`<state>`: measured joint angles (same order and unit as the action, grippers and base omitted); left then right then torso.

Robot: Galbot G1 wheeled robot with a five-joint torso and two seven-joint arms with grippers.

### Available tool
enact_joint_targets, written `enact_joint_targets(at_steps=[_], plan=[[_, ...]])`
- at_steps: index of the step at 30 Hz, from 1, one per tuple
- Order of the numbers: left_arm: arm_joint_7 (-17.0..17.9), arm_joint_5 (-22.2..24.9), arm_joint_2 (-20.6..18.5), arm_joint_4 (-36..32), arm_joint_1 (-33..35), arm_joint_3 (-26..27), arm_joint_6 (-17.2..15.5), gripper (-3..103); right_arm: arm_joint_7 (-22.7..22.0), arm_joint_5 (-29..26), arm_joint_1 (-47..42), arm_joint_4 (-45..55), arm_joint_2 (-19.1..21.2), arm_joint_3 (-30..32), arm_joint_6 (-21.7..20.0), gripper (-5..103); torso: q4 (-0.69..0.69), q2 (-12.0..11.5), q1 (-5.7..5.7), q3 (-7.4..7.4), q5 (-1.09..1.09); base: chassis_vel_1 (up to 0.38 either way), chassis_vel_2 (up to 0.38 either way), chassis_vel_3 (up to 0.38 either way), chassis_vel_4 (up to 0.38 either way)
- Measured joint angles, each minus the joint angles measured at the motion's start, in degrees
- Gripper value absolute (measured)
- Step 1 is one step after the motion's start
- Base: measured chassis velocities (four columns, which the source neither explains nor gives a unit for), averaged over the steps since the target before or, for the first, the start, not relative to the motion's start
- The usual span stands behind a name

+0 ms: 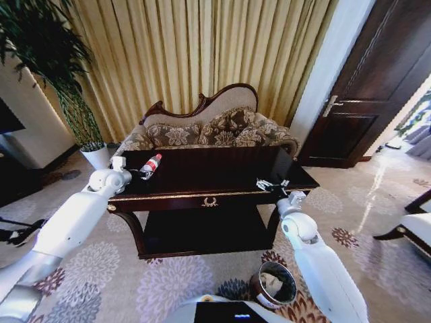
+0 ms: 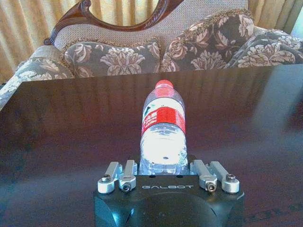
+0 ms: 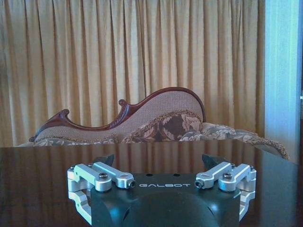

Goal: Move to the front of the table and place the trash on the table into the trash bin.

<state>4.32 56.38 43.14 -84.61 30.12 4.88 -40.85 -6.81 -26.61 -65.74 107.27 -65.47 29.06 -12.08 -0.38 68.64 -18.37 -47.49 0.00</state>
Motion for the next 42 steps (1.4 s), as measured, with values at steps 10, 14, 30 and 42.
enact_joint_targets(at_steps=[10, 14, 30, 42], plan=[[0.7, -2.8, -0.3, -5.4, 2.9, 4.1, 0.7, 42, 0.0, -1.2, -0.1, 2.8, 0.2, 0.2, -0.4, 100, 0.0, 0.0, 0.0, 0.0, 0.0, 0.0, 0.0, 0.0, 0.0], [-0.4, -9.1, -1.2, -8.6, 3.6, 4.9, 5.8, 42, 0.0, -2.3, 0.6, 4.2, 0.6, -0.5, -0.7, 100, 0.0, 0.0, 0.0, 0.0, 0.0, 0.0, 0.0, 0.0, 0.0], [-3.8, -22.8, -10.8, -24.2, 8.2, 5.7, 24.5, 42, 0.0, -9.9, 0.7, 12.6, 2.6, -6.9, -2.6, 100, 0.0, 0.0, 0.0, 0.0, 0.0, 0.0, 0.0, 0.0, 0.0], [-9.3, -22.7, -11.3, -22.9, 24.4, 17.6, 46.2, 42, 0.0, -18.1, 1.7, 17.3, 3.3, -10.2, -1.6, 100, 0.02, 0.0, 0.0, 0.0, -0.02, 0.0, 0.0, 0.0, 0.0]])
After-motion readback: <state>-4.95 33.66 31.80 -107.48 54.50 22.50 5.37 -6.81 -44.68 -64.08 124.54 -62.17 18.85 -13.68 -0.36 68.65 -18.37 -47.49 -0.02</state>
